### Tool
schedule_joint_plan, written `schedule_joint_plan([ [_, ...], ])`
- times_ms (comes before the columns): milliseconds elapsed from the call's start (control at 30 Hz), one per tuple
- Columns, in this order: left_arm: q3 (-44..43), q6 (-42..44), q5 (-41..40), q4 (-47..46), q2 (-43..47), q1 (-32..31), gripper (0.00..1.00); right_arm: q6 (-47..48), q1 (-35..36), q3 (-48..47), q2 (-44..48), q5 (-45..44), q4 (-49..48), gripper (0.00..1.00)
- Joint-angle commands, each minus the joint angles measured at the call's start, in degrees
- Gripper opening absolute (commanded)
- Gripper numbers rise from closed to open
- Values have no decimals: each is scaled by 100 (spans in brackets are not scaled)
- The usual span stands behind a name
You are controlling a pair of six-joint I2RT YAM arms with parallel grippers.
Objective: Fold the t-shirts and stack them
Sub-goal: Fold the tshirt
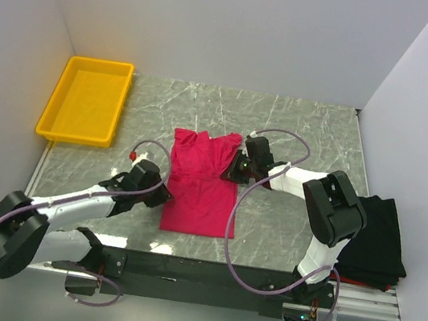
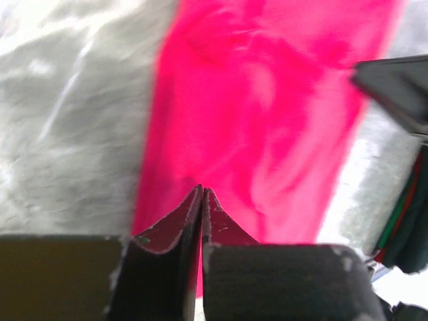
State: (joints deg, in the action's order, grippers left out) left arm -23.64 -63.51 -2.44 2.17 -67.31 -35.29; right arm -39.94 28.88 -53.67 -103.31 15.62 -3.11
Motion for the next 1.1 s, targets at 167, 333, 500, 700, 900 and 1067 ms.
schedule_joint_plan([
  [167,-1458,927,-179,213,-123,-13,10,31,21,-206,495,-147,109,17],
  [333,-1846,1059,103,-85,-931,-13,8,-110,47,-4,926,-15,-224,18],
  [500,-2083,1174,385,-568,-1565,4,6,-163,336,-12,900,47,-295,18],
  [700,-2198,1060,261,-534,-2260,303,6,-268,469,-3,523,213,-549,18],
  [900,-1934,928,261,-578,-2874,602,4,-216,425,41,162,38,-392,18],
  [1067,-1688,928,506,-1034,-2963,637,8,-242,188,269,39,21,-427,17],
])
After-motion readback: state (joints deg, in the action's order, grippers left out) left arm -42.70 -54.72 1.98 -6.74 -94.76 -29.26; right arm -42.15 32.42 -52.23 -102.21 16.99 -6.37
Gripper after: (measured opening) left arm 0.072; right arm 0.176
